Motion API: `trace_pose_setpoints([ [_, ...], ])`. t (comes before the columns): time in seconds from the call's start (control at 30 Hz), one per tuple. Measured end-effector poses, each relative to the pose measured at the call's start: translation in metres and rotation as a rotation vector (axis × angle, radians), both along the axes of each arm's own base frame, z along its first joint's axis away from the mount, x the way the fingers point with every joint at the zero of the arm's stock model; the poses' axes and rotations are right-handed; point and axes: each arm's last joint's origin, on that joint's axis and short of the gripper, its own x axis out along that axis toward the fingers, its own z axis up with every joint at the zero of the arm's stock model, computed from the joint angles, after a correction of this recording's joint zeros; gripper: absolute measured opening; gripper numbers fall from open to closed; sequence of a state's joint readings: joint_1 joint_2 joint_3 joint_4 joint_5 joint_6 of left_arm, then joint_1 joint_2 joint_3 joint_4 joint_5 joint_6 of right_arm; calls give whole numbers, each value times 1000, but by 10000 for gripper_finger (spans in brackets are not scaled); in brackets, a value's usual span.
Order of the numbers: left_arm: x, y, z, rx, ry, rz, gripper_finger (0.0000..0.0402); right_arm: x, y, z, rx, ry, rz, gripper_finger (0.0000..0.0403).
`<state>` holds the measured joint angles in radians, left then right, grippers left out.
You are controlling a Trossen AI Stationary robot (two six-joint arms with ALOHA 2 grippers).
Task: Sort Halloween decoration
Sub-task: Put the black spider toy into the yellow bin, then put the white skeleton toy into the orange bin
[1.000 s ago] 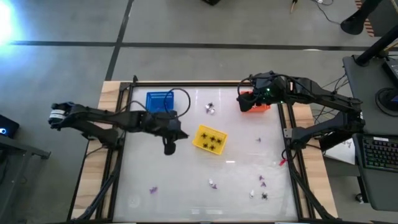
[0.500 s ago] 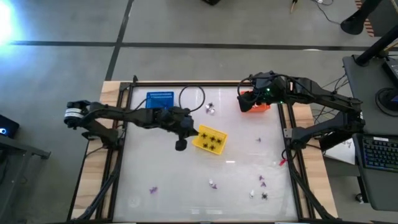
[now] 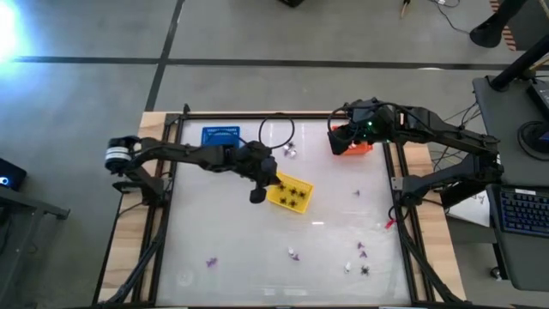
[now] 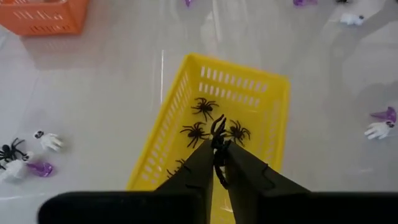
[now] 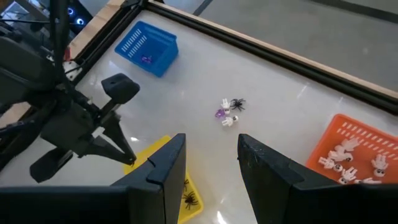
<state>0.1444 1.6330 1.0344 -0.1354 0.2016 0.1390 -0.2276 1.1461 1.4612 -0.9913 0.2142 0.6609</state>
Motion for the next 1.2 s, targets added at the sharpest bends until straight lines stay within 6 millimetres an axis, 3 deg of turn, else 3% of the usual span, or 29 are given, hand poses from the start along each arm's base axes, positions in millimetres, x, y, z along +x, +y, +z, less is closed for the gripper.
trace_pose_setpoints([
  [0.4,2,6,-7,9,18,23,68,0,-1,0,-52,21,-7,139],
  [0.63,-11,15,29,122,124,71,68,4,-2,-5,-52,42,-10,139],
  [0.9,-39,21,59,139,220,97,68,38,-10,-34,-64,190,42,139],
  [1.2,-78,14,81,156,227,158,68,92,-24,-84,-174,420,294,139],
])
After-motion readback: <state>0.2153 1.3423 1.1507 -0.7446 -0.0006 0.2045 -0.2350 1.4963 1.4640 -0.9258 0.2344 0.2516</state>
